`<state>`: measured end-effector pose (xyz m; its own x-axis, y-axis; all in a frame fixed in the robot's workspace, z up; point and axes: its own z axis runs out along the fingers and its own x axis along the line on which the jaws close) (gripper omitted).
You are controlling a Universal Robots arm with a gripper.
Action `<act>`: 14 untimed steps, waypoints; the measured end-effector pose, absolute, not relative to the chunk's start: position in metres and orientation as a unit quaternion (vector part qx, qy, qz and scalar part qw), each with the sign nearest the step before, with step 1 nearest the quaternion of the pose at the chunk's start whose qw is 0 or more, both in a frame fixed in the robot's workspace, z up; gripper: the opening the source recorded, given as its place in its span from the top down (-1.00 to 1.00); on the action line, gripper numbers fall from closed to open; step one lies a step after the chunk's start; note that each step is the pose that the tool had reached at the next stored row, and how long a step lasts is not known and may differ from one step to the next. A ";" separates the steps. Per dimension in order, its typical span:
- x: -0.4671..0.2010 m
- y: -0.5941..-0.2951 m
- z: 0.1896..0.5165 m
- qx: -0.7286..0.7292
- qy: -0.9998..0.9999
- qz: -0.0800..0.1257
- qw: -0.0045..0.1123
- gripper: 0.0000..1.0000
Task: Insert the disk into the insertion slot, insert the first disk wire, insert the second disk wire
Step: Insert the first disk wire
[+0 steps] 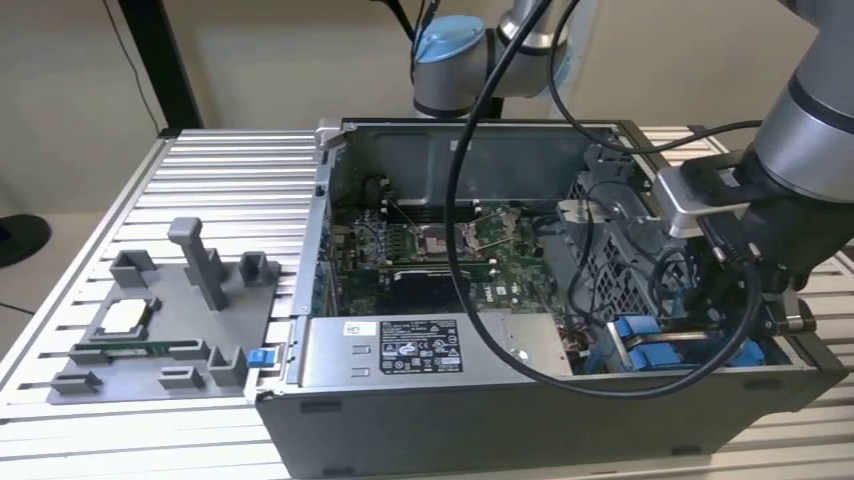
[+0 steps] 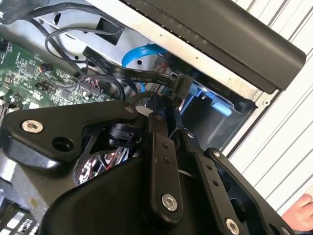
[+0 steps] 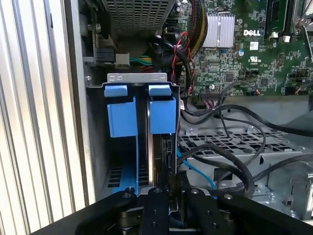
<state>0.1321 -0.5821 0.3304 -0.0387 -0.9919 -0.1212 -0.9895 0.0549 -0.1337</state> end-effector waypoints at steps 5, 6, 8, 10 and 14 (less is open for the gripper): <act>0.132 -0.582 0.330 -0.687 0.721 -0.006 0.091 1.00; 0.132 -0.582 0.329 -0.687 0.721 -0.006 0.091 -1.00; 0.132 -0.582 0.329 -0.687 0.721 -0.006 0.091 -1.00; 0.132 -0.582 0.330 -0.687 0.721 -0.006 0.091 -1.00; 0.132 -0.582 0.338 -0.687 0.721 -0.004 0.088 -1.00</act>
